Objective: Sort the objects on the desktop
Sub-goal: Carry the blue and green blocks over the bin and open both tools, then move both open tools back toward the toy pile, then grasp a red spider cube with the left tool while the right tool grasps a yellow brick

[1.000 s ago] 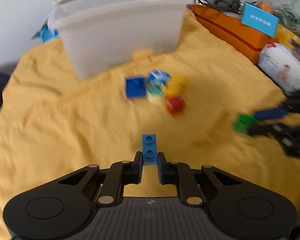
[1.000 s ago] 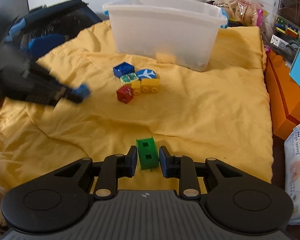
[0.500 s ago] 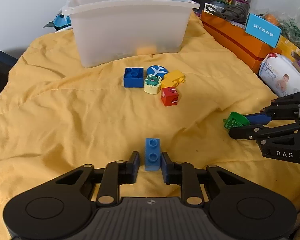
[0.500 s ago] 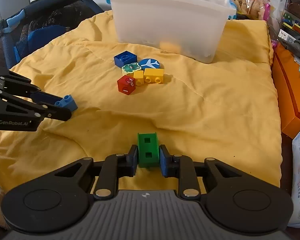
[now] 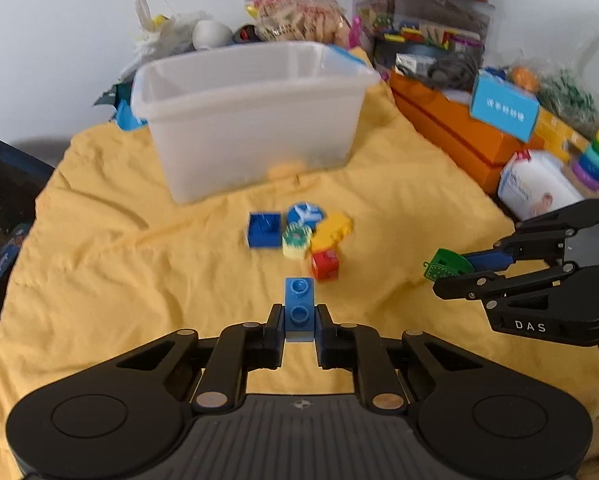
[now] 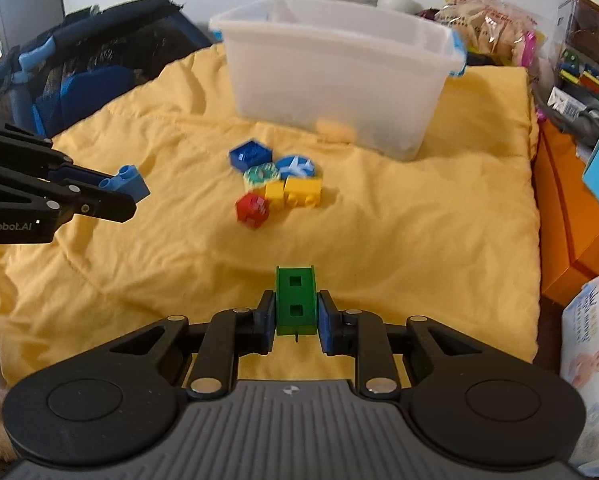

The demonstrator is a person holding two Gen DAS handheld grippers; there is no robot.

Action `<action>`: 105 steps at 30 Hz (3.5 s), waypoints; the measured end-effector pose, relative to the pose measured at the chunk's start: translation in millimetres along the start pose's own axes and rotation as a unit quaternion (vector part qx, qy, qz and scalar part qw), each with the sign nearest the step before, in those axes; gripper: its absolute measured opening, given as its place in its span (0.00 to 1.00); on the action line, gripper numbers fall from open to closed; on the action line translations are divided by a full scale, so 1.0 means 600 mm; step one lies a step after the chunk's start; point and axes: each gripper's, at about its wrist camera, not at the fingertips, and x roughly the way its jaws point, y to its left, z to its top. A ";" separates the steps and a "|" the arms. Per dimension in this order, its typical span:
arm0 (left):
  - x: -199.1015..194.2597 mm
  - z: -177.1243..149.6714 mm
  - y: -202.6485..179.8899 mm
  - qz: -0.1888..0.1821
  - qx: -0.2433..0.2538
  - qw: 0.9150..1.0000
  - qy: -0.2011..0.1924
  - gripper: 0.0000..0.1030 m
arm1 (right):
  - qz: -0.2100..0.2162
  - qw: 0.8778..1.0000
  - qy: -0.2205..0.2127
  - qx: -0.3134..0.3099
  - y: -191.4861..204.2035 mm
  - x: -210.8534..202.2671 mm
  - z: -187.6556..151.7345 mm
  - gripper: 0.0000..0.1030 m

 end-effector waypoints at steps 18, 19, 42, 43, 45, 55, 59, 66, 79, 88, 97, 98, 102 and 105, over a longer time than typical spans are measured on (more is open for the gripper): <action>-0.004 0.207 0.074 0.062 -0.002 0.990 -0.128 0.17 | -0.050 0.991 -0.124 0.012 -0.070 -0.019 0.216 0.23; 0.003 0.219 0.075 0.062 0.001 0.990 -0.127 0.17 | -0.052 0.990 -0.133 0.011 -0.071 -0.017 0.229 0.23; 0.034 0.174 0.057 0.041 0.000 0.993 -0.112 0.59 | -0.067 0.988 -0.128 0.056 -0.082 0.027 0.204 0.46; 0.038 0.158 0.050 0.038 0.008 0.994 -0.099 0.59 | -0.066 0.990 -0.115 0.053 -0.077 0.032 0.189 0.46; 0.049 0.129 0.040 0.039 0.012 0.996 -0.077 0.59 | -0.053 0.994 -0.086 0.052 -0.071 0.047 0.157 0.45; 0.103 0.033 -0.005 -0.030 -0.042 0.998 0.025 0.59 | -0.036 0.998 0.016 0.054 -0.037 0.071 0.031 0.46; 0.130 0.024 -0.027 -0.037 -0.038 0.998 0.042 0.55 | -0.031 0.997 0.035 0.058 -0.025 0.063 -0.003 0.46; 0.176 0.041 -0.040 -0.027 -0.036 0.998 0.046 0.35 | -0.039 0.997 0.034 0.066 -0.032 0.043 -0.029 0.48; 0.090 -0.028 0.018 -0.008 -0.044 0.998 0.053 0.22 | -0.022 0.998 0.006 0.056 -0.028 0.047 -0.013 0.46; 0.074 -0.064 0.041 0.007 -0.061 0.996 0.058 0.22 | 0.017 0.999 -0.027 -0.001 0.016 0.095 0.052 0.36; 0.073 -0.066 0.039 0.001 -0.053 0.997 0.052 0.23 | 0.019 1.000 -0.016 -0.006 0.023 0.156 0.080 0.21; 0.073 -0.067 0.038 0.002 -0.054 0.997 0.052 0.23 | 0.019 1.000 -0.021 -0.008 0.022 0.157 0.080 0.18; 0.071 -0.065 0.034 -0.004 -0.053 0.997 0.048 0.23 | 0.021 1.000 -0.019 -0.006 0.020 0.147 0.078 0.16; 0.073 -0.062 0.024 -0.012 -0.041 0.998 0.046 0.23 | 0.014 1.000 -0.010 -0.009 0.019 0.125 0.071 0.16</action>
